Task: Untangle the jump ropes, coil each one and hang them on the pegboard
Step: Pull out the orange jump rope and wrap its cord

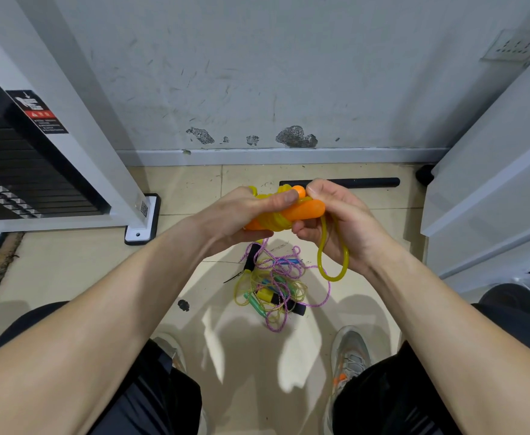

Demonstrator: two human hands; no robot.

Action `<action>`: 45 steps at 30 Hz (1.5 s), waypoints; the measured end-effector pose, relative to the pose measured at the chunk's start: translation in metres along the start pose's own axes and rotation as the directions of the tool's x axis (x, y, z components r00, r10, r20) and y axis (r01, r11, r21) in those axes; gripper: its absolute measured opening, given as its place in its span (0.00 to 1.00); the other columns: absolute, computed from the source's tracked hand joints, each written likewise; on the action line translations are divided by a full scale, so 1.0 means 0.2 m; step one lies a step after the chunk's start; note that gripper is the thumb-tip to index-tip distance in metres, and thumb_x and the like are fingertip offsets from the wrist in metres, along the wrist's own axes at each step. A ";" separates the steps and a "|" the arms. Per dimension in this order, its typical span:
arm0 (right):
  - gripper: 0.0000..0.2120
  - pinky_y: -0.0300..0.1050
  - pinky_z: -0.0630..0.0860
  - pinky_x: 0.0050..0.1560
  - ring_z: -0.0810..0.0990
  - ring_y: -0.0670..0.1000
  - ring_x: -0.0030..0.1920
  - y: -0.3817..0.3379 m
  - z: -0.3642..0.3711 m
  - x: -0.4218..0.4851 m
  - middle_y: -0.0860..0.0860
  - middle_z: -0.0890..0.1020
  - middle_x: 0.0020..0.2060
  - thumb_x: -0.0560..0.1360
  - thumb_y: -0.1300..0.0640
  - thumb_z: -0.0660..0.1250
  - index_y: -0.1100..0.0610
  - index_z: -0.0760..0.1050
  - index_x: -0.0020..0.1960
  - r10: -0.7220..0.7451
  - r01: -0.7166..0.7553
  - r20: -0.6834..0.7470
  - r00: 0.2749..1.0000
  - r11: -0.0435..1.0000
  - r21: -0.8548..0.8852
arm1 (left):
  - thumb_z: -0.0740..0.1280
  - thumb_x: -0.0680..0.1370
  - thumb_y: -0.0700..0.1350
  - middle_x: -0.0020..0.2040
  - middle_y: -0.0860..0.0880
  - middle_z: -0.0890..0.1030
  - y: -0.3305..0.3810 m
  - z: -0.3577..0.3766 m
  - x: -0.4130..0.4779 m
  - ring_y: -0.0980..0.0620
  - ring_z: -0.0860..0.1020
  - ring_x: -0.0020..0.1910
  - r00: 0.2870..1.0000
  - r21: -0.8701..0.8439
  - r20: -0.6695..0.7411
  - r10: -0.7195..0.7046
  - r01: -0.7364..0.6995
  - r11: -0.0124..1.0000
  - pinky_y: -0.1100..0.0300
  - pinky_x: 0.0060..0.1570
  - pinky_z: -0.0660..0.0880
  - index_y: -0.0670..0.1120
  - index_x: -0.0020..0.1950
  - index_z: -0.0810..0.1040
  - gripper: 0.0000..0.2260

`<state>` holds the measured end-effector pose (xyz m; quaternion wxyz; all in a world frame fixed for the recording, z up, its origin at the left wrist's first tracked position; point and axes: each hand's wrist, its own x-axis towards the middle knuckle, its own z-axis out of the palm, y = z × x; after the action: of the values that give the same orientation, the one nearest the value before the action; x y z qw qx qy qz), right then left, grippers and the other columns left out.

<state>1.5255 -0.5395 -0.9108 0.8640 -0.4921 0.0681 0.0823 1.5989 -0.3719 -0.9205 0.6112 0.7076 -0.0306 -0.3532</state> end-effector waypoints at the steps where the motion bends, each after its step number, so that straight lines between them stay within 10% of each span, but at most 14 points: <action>1: 0.05 0.40 0.79 0.27 0.81 0.53 0.27 0.00 0.00 0.00 0.58 0.79 0.31 0.74 0.57 0.65 0.57 0.73 0.40 -0.014 0.014 0.000 1.000 1.000 -0.011 | 0.77 0.54 0.66 0.63 0.41 0.74 0.00 0.00 0.00 0.48 0.80 0.58 1.000 -0.001 0.011 0.002 -0.002 1.000 0.48 0.56 0.81 0.40 0.56 0.76 0.41; 14: 0.10 0.38 0.73 0.24 0.75 0.47 0.23 0.02 -0.04 0.05 0.50 0.77 0.25 0.80 0.65 0.65 0.59 0.73 0.39 -0.247 0.165 -0.173 0.953 0.907 -0.387 | 0.81 0.54 0.60 0.64 0.38 0.77 -0.01 0.05 0.01 0.47 0.83 0.54 0.996 -0.100 -0.077 0.045 -0.052 0.994 0.51 0.43 0.82 0.35 0.59 0.78 0.42; 21: 0.10 0.40 0.65 0.25 0.64 0.45 0.25 0.04 -0.03 0.07 0.42 0.69 0.22 0.81 0.59 0.64 0.55 0.72 0.41 -0.299 0.115 -0.263 0.917 0.832 -0.543 | 0.77 0.63 0.56 0.57 0.38 0.83 -0.01 0.07 0.00 0.46 0.83 0.54 0.999 -0.141 -0.036 -0.013 0.008 0.990 0.45 0.58 0.79 0.37 0.56 0.83 0.29; 33: 0.09 0.41 0.67 0.27 0.65 0.46 0.26 0.08 -0.02 0.09 0.49 0.70 0.27 0.82 0.60 0.63 0.51 0.77 0.46 -0.132 0.024 -0.319 0.938 0.946 -0.322 | 0.75 0.69 0.48 0.43 0.46 0.86 0.02 0.09 -0.01 0.47 0.83 0.48 0.998 -0.346 -0.009 -0.058 0.052 0.937 0.48 0.60 0.79 0.43 0.54 0.82 0.16; 39: 0.13 0.41 0.66 0.29 0.62 0.46 0.26 0.05 -0.02 0.11 0.48 0.66 0.27 0.79 0.47 0.62 0.55 0.70 0.43 -0.147 0.102 -0.132 0.980 0.950 -0.296 | 0.77 0.68 0.49 0.52 0.43 0.83 0.03 0.07 -0.02 0.41 0.79 0.55 0.996 -0.515 0.086 -0.003 0.047 0.856 0.47 0.60 0.78 0.44 0.55 0.80 0.19; 42: 0.12 0.41 0.71 0.32 0.67 0.47 0.28 0.03 -0.03 0.12 0.50 0.69 0.29 0.81 0.52 0.60 0.58 0.73 0.43 -0.257 0.218 -0.041 0.965 0.884 -0.413 | 0.80 0.64 0.53 0.60 0.41 0.79 0.03 0.03 -0.02 0.38 0.77 0.60 0.982 -0.572 0.189 0.026 0.089 0.815 0.50 0.53 0.80 0.42 0.66 0.76 0.35; 45: 0.14 0.44 0.75 0.40 0.72 0.45 0.33 0.01 -0.06 0.13 0.43 0.75 0.30 0.84 0.56 0.59 0.57 0.76 0.42 -0.336 0.278 0.021 0.942 0.741 -0.611 | 0.76 0.66 0.58 0.57 0.43 0.81 0.02 0.00 -0.01 0.37 0.76 0.60 0.970 -0.546 0.236 0.051 0.089 0.833 0.56 0.46 0.81 0.43 0.62 0.79 0.30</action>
<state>1.5506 -0.5476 -0.9243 0.6582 -0.7499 -0.0046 -0.0660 1.5991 -0.3722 -0.9166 0.7775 0.4531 0.0058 -0.4360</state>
